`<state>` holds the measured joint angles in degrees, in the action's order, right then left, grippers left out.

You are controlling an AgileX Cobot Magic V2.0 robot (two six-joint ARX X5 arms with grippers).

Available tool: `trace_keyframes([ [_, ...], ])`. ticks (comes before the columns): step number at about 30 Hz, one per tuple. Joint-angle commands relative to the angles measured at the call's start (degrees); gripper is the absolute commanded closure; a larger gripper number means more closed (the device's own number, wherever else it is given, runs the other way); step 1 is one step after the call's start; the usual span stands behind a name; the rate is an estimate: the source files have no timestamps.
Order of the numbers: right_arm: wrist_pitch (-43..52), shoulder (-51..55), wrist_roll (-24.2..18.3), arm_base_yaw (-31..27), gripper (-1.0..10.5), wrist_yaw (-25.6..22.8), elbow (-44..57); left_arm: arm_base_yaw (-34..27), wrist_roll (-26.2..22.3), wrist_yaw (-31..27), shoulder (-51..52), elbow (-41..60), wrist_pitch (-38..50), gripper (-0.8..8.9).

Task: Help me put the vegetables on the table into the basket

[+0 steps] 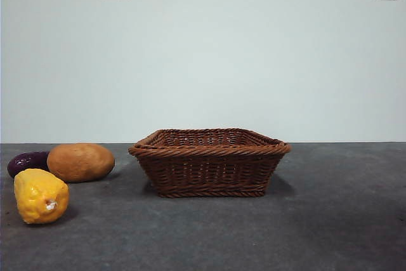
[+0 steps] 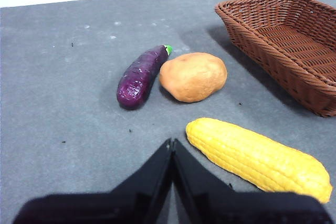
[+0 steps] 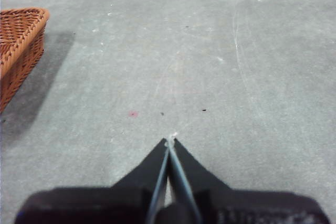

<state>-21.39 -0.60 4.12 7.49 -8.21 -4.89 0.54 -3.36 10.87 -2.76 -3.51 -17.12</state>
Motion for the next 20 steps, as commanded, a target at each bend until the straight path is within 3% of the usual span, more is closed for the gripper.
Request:
trace_keyframes([
  [1, 0.24, 0.11, 0.66, -0.07, 9.5, -0.22, 0.66, -0.13, 0.37, 0.02, -0.02, 0.66, 0.37, 8.17],
  [8, 0.5, 0.11, 1.05, -0.07, 9.5, -0.13, 0.66, -0.13, 4.02, 0.02, -0.04, 0.63, 0.44, 8.17],
  [10, 0.42, 0.11, 5.9, -0.07, 9.5, 0.85, 0.66, -0.13, 5.44, 0.02, -0.04, 0.63, 0.46, 8.17],
  [13, 1.86, 0.09, 7.06, -0.07, 9.5, 1.11, 0.66, -0.13, 9.99, 0.02, -0.09, 0.26, 0.37, 8.19],
  [16, 5.35, 0.09, 13.25, -0.02, 9.6, 5.49, -0.09, -0.13, 15.1, 0.28, -0.7, -2.25, 0.2, 8.19],
  [20, 6.25, -1.25, 15.39, -0.02, 9.6, 9.2, -5.53, -0.13, 15.37, 2.47, -2.64, -8.31, -0.02, 8.19],
])
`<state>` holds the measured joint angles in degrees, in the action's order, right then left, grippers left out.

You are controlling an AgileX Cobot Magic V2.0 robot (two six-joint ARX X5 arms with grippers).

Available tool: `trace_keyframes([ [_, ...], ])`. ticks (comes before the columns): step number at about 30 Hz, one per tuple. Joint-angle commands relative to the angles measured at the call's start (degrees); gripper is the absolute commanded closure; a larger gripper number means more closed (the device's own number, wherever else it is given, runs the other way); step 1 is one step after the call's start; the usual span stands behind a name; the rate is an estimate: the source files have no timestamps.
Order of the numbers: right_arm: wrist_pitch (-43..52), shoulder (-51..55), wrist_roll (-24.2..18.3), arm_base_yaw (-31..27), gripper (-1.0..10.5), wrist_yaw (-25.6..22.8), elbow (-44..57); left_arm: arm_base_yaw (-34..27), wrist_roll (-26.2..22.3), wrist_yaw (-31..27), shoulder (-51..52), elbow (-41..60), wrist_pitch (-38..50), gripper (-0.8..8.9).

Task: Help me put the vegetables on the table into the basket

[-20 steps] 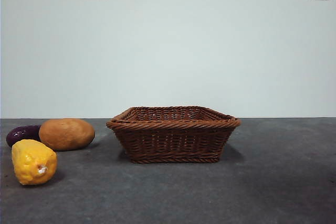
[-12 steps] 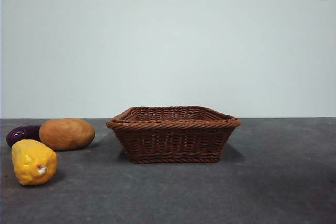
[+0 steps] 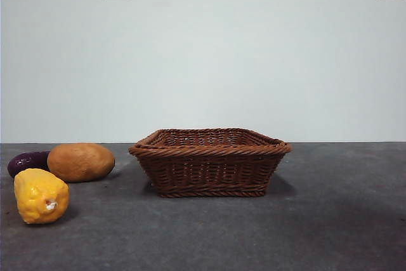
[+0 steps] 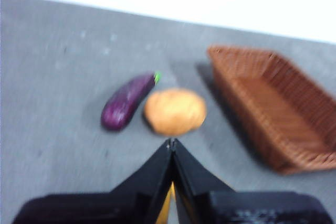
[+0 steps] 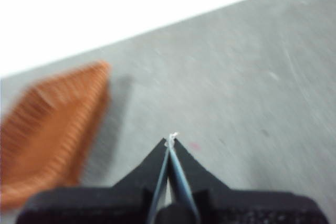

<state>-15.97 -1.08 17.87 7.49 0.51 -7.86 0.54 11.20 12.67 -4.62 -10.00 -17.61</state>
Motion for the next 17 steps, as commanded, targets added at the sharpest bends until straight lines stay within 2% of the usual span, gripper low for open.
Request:
trace_keyframes([
  [1, 0.17, -2.01, 1.62, -0.02, 9.6, 1.31, -4.7, -0.13, 0.81, 1.29, -1.86, -3.63, 0.33, 8.19],
  [5, -5.57, -8.98, 0.83, -0.02, 9.6, 5.14, -14.49, -0.13, 0.48, 2.75, -7.23, -11.23, -3.8, 8.19],
  [12, -22.95, -21.68, -7.72, -0.02, 9.6, 9.73, -32.39, -0.13, -0.98, 8.28, -16.46, -23.39, -10.1, 8.19],
  [17, -30.42, -27.45, -12.24, 0.0, 9.6, 10.93, -41.59, -0.13, -5.77, 11.87, -22.14, -32.68, -17.9, 8.19],
])
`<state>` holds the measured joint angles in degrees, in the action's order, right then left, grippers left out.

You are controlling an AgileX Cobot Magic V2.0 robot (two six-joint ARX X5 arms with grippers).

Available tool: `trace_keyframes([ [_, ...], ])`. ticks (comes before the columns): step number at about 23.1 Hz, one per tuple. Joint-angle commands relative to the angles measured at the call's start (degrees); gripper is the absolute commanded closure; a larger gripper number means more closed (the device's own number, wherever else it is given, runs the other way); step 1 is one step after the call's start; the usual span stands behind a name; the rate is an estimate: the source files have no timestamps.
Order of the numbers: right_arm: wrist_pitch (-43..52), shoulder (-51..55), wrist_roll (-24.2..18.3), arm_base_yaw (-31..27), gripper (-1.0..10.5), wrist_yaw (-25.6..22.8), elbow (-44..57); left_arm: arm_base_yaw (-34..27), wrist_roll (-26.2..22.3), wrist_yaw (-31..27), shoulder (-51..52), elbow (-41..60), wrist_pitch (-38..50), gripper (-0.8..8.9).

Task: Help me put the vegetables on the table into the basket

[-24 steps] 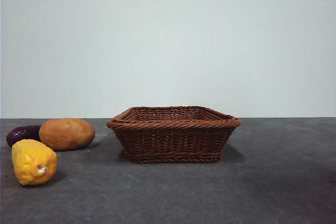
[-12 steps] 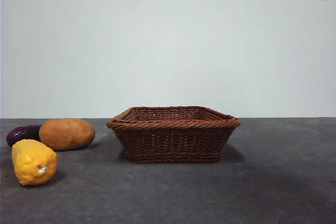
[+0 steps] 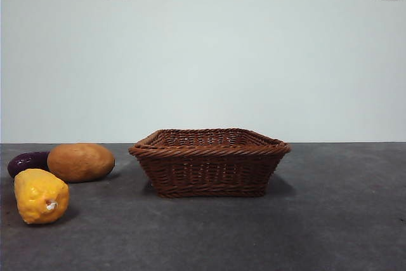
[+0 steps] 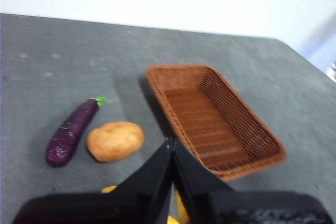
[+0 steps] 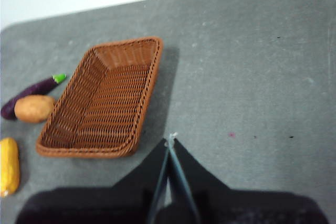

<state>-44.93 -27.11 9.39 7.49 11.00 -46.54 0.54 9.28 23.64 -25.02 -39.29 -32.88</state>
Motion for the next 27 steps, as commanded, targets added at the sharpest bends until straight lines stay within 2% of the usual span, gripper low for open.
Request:
trace_keyframes([
  [1, -2.54, -2.36, -4.39, -0.02, 9.6, 0.98, -4.57, -0.11, -4.87, 0.9, -2.84, -5.4, -4.46, 8.19],
  [3, -4.61, -4.0, -5.35, -0.02, 9.6, 2.32, -7.37, -0.11, -6.64, 1.25, -4.66, -9.07, -7.76, 8.19],
  [6, -8.61, -6.75, -7.17, 0.0, 9.6, 4.04, -11.93, 0.0, -9.44, 4.83, -7.43, -15.65, -12.17, 8.19],
  [9, -11.43, -8.61, -8.83, 0.0, 9.6, 6.84, -14.69, 1.2, -9.92, 4.98, -9.42, -20.06, -14.43, 8.19],
  [12, -13.97, -9.14, -11.76, -0.02, 9.5, 7.48, -15.67, 2.93, -11.23, 5.73, -10.54, -21.31, -15.65, 8.2],
  [15, -15.39, -9.11, -12.74, 0.0, 9.5, 7.54, -15.69, 3.52, -11.28, 12.07, -10.62, -21.31, -14.73, 8.17],
  [16, -15.34, -9.11, -12.74, 0.0, 9.4, 7.54, -15.69, 3.52, -11.28, 12.5, -10.64, -21.31, -14.45, 8.13],
  [17, -15.08, -9.11, -12.76, -0.02, 9.3, 7.63, -15.69, 3.52, -11.23, 12.41, -10.86, -21.33, -14.14, 7.84],
  [18, -14.95, -9.11, -12.81, 0.0, 8.5, 7.67, -15.74, 3.52, -11.23, 12.44, -10.91, -21.4, -14.19, 6.64],
  [19, -14.97, -9.11, -12.79, 0.0, 7.3, 7.67, -15.87, 3.52, -11.23, 12.44, -11.02, -21.49, -14.21, 4.88],
  [20, -14.99, -9.11, -12.7, 0.0, 5.8, 7.67, -16.04, 3.52, -11.17, 12.41, -11.02, -21.59, -14.16, 2.59],
  [21, -15.1, -9.11, -12.63, 0.0, 4.1, 7.72, -16.33, 3.52, -11.02, 12.41, -11.02, -21.73, -14.16, 1.38],
  [22, -15.21, -9.11, -12.59, 0.0, 3.2, 7.72, -16.63, 3.52, -11.02, 12.41, -11.02, -21.88, -14.19, 1.3],
  [27, -15.19, -9.14, -11.98, 0.0, 3.0, 8.76, -17.86, 3.52, -10.75, 12.41, -12.07, -23.45, -14.27, 1.3],
])
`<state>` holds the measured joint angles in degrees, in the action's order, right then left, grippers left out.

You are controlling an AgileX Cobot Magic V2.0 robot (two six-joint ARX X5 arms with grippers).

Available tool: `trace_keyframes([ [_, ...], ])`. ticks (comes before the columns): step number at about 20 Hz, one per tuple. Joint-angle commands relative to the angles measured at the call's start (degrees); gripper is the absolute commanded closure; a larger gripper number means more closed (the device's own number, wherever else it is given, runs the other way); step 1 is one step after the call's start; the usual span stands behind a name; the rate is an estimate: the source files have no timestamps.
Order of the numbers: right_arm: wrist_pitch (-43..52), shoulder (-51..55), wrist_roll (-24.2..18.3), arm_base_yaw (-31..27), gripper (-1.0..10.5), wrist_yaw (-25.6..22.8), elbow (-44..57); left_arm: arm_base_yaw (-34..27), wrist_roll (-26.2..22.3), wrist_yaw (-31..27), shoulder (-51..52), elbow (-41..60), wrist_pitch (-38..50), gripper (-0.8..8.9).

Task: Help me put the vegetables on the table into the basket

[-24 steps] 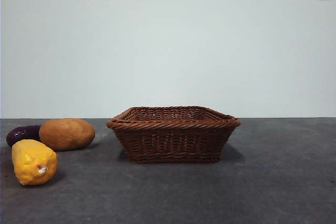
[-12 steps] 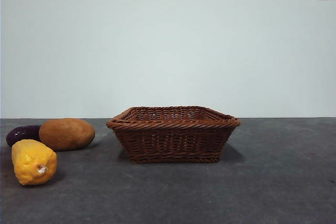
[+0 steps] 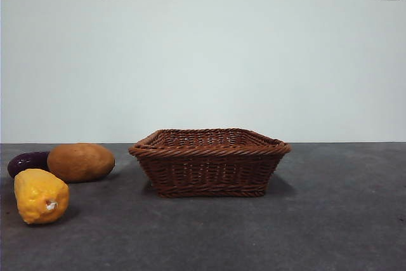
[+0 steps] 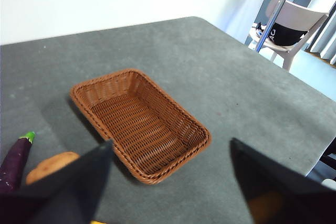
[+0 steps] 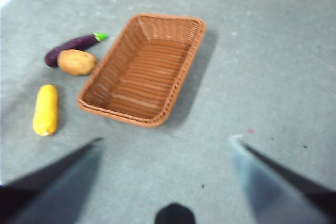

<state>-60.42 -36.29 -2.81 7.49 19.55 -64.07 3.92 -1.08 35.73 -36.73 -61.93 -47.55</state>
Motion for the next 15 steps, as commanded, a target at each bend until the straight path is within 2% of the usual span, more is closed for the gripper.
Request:
trace_keyframes([
  [1, 0.31, 0.04, 0.2, 0.0, 3.0, 0.42, -0.37, 0.13, -0.42, 0.33, -0.72, -1.49, 0.17, 1.3],
  [7, 1.05, -1.73, 1.27, 0.0, 3.0, 0.66, -0.37, 0.13, -0.42, 0.28, -3.06, -3.76, -1.18, 1.3],
  [10, 4.98, -5.33, 4.79, 0.0, 3.1, 4.74, -0.59, 0.13, 1.31, 0.33, -4.39, -3.76, -0.79, 1.3],
  [13, 10.86, -12.15, 7.15, 0.04, 3.2, 6.08, -2.45, 0.13, 2.14, 0.28, -6.16, -3.76, -0.46, 1.3],
  [15, 11.17, -18.75, 7.28, 0.11, 3.2, 6.78, -5.38, 0.13, 3.34, 0.24, -7.43, -3.76, -0.59, 1.3],
])
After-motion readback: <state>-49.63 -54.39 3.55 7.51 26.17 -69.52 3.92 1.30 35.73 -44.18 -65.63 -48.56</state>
